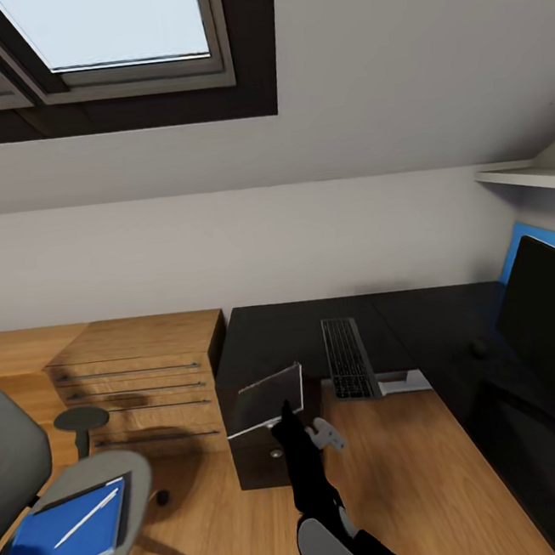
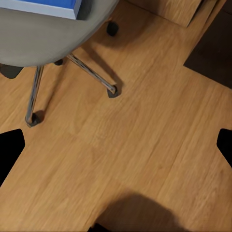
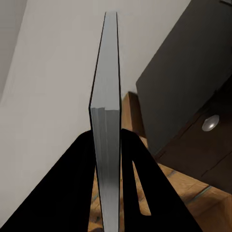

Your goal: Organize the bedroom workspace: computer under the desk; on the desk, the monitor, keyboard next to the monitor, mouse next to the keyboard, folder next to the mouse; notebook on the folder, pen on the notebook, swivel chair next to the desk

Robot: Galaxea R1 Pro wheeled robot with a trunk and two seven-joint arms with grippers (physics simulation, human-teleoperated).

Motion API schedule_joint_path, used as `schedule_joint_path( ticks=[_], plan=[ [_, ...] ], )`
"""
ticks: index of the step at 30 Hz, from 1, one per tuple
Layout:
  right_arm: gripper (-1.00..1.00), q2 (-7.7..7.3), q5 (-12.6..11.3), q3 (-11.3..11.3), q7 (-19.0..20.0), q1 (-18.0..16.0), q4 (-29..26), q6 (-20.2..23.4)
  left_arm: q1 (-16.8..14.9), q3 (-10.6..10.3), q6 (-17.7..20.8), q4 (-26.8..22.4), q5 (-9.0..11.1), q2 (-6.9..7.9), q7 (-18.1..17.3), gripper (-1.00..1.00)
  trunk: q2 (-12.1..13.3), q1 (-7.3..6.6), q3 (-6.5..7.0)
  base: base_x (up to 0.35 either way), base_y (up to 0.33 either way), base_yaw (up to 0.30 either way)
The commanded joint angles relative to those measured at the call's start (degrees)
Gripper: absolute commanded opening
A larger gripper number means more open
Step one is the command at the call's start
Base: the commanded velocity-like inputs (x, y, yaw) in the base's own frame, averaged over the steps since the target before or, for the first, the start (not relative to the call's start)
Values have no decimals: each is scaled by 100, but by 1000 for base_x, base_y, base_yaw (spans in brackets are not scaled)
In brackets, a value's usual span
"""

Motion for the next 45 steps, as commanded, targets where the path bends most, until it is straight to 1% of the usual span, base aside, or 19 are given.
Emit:
schedule_joint_path(
  ticks=[1, 3, 5, 8, 12, 19, 26, 29, 31, 32, 33, 34, 35, 37, 39, 41, 45],
  plan=[
    [-100, -41, -33, 74, -2, -7, -58, -43, 0, -14, 15, -12, 36, 6, 43, 100, -4, 3, -6, 188, 1, 0],
    [-100, -141, -31, 215, -2, -7, -210, -52, 0, -13, 15, -11, 36, 6, 41, 100, -4, 3, -6, 230, 0, 0],
    [-100, -213, -30, 295, -2, -7, -313, -57, 0, -13, 15, -6, 36, 6, 40, 100, -4, 3, -6, 192, 0, 0],
    [-100, -258, -33, 345, -5, -7, -378, -57, 0, -12, 14, -5, 36, 6, 40, 100, -4, 3, -6, 96, 0, 0],
    [-100, -283, -40, 375, -14, -6, -412, -60, 0, -12, 7, -2, 36, 6, 39, 100, -4, 3, -6, 89, 0, 0],
    [-100, -275, -61, 385, -19, -4, -405, -55, 0, -19, -84, 40, 33, 6, 39, 100, -4, 3, -6, 274, 0, 0],
    [-100, -273, -71, 385, -22, -6, -399, -46, 0, -21, -106, 58, 28, 6, 39, 100, -4, 3, -6, 138, 0, 0],
    [-100, -272, -151, 387, -26, -5, -398, -39, 0, -21, -107, 64, 32, 6, 39, 100, -4, 3, -6, 219, 0, 0],
    [-100, -272, -326, 386, -27, -6, -397, -37, 0, -21, -108, 64, 33, 6, 39, 100, -4, 3, -6, 195, 0, 0],
    [-100, -272, -498, 385, -27, -5, -400, -37, 0, -21, -108, 63, 31, 6, 39, 100, -4, 3, -6, 183, 0, 0],
    [-100, -274, -596, 384, -26, -5, -401, -37, 0, -21, -108, 62, 30, 6, 39, 100, -4, 3, -6, 182, 0, 0],
    [-100, -275, -798, 382, -23, -6, -403, -36, 0, -24, -108, 62, 29, 6, 37, 100, -4, 3, -6, 211, 0, 0],
    [-100, -276, -899, 381, -23, -6, -403, -36, 0, -27, -108, 63, 29, 6, 36, 100, -4, 3, -6, 234, 0, 0],
    [-100, -279, -1249, 376, -21, -7, -410, -36, 0, -38, -108, 67, 32, 6, 33, 100, -4, 3, -6, 215, 0, 0],
    [-100, -280, -1421, 373, -17, -5, -414, -36, 0, -47, -108, 68, 34, 6, 32, 100, -4, 3, -6, 122, 0, 0],
    [-100, -281, -1514, 372, -17, -6, -418, -36, 0, -51, -108, 69, 35, 6, 31, 100, -4, 3, -6, 62, 0, 0],
    [-100, -281, -1583, 371, -15, -5, -423, -36, 0, -58, -108, 69, 36, 6, 32, 100, -4, 3, -6, 26, 0, 0]
  ],
)
